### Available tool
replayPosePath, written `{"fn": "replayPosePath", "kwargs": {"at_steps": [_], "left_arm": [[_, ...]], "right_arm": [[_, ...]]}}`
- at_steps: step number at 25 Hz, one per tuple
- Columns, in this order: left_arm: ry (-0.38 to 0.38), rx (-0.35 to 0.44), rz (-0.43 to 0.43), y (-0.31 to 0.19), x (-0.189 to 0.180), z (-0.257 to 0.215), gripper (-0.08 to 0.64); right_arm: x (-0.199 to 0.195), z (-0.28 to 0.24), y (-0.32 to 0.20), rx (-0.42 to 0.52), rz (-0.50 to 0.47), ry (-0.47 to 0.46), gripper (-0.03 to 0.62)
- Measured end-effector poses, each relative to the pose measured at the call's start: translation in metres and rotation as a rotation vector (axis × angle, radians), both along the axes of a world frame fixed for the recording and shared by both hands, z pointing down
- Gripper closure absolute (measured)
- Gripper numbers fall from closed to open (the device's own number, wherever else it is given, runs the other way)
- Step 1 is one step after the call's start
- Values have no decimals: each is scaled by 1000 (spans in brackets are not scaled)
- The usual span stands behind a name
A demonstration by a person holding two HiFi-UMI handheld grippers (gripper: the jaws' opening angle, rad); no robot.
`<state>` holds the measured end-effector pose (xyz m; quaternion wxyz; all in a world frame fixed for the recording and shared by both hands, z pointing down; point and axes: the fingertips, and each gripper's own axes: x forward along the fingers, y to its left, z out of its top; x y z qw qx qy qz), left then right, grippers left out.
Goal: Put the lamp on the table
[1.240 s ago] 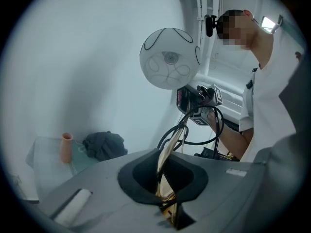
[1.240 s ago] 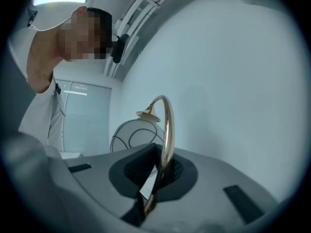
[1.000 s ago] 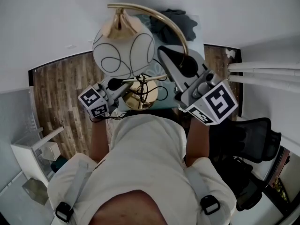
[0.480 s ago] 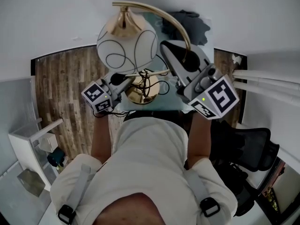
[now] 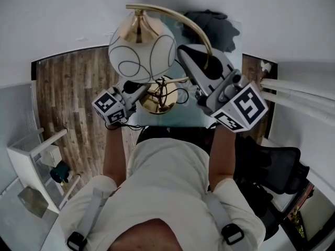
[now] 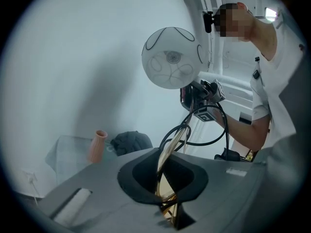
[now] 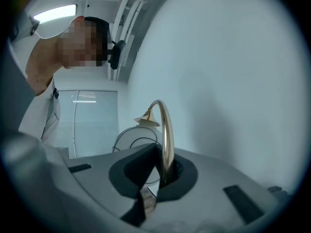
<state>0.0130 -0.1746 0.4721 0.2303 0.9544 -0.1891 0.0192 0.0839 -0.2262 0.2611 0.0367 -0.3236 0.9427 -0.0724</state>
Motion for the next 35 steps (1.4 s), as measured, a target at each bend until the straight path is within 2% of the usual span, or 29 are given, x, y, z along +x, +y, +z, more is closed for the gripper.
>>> {"fn": "replayPosePath", "kwargs": {"at_steps": [16,35], "left_arm": [[-34,-34,-31,-41,15,65,541],[-42,-81,-66,-44,10,111,538]], "right_arm": [[16,66,-47,-70,-26,-29,591],[8,110,-57,-132,-52,-41,591]]}}
